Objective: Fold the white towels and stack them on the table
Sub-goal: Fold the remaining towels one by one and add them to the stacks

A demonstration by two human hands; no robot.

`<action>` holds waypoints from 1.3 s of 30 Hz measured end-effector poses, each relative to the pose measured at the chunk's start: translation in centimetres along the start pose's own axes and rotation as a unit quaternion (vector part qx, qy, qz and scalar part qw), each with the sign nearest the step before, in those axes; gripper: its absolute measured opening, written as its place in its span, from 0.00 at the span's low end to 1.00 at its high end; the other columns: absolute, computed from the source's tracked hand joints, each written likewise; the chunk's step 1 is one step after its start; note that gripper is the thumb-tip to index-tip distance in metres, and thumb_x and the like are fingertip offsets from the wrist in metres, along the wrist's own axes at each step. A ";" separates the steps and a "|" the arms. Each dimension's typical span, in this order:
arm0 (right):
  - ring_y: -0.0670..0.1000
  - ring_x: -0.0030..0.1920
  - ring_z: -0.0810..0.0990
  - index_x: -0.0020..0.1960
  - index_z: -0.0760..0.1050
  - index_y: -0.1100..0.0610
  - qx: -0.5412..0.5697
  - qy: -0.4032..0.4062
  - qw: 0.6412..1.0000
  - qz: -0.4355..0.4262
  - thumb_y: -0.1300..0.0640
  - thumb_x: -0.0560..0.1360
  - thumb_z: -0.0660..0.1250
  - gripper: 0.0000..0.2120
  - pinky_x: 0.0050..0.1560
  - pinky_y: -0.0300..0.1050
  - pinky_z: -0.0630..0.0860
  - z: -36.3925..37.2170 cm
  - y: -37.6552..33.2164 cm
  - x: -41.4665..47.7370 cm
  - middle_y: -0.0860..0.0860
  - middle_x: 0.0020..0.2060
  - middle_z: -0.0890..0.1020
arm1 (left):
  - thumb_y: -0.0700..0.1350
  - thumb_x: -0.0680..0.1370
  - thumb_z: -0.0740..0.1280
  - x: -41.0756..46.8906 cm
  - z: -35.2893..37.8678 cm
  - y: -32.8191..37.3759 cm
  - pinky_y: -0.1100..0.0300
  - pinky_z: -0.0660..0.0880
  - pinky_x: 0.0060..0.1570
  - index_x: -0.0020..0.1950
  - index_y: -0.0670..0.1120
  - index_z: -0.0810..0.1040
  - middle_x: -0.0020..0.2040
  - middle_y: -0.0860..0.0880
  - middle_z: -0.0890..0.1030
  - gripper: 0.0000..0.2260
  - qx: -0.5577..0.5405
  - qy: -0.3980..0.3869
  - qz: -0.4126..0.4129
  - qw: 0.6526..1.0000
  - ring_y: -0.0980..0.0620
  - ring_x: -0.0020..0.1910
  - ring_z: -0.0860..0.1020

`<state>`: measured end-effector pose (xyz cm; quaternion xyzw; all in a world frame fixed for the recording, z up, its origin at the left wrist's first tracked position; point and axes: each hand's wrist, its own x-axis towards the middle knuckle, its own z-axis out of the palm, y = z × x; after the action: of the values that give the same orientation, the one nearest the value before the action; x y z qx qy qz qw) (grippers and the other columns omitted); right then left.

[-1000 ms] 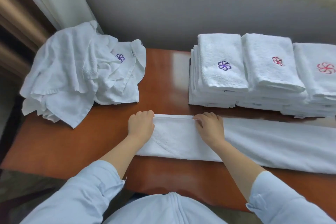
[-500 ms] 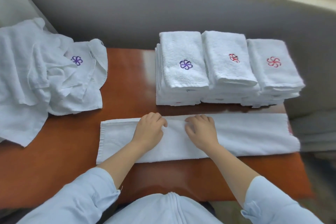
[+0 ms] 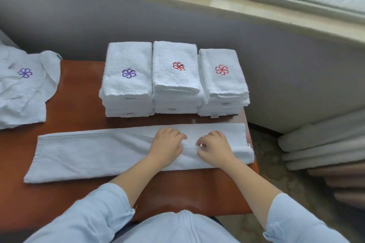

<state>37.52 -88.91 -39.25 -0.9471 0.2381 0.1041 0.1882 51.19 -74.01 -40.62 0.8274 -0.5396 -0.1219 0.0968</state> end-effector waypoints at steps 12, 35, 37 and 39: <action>0.51 0.55 0.73 0.59 0.80 0.47 0.014 -0.116 0.992 -0.046 0.56 0.78 0.59 0.14 0.55 0.47 0.74 -1.0 8.4 -0.8 0.48 0.54 0.77 | 0.57 0.79 0.63 1.7 1.2 7.0 0.56 0.66 0.63 0.61 0.55 0.78 0.56 0.53 0.79 0.14 0.012 -0.099 -0.063 0.993 0.50 0.56 0.75; 0.49 0.55 0.76 0.61 0.78 0.50 -0.009 0.133 0.991 0.002 0.57 0.76 0.64 0.15 0.60 0.46 0.67 -5.3 11.9 0.2 0.45 0.53 0.81 | 0.51 0.80 0.64 6.8 -0.1 8.4 0.57 0.70 0.53 0.64 0.51 0.75 0.57 0.52 0.77 0.13 0.033 0.053 -0.120 0.991 0.50 0.57 0.74; 0.51 0.61 0.73 0.66 0.75 0.50 -0.033 0.123 0.992 0.005 0.57 0.75 0.64 0.19 0.65 0.47 0.63 -4.6 12.5 0.0 0.47 0.59 0.77 | 0.51 0.80 0.65 7.4 0.3 8.7 0.57 0.70 0.51 0.66 0.52 0.73 0.56 0.52 0.76 0.14 0.022 0.046 -0.112 0.992 0.50 0.57 0.74; 0.52 0.65 0.70 0.70 0.71 0.50 -0.029 0.085 0.996 0.007 0.56 0.75 0.64 0.23 0.67 0.47 0.62 -3.8 13.1 -0.4 0.48 0.63 0.74 | 0.52 0.80 0.64 7.6 1.0 9.2 0.57 0.70 0.45 0.62 0.53 0.75 0.49 0.55 0.76 0.11 -0.034 0.010 -0.090 0.995 0.51 0.53 0.76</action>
<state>31.22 -100.96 -39.67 -0.9558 0.2571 0.0311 0.1389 45.81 -84.64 -39.62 0.8700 -0.4575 -0.1401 0.1190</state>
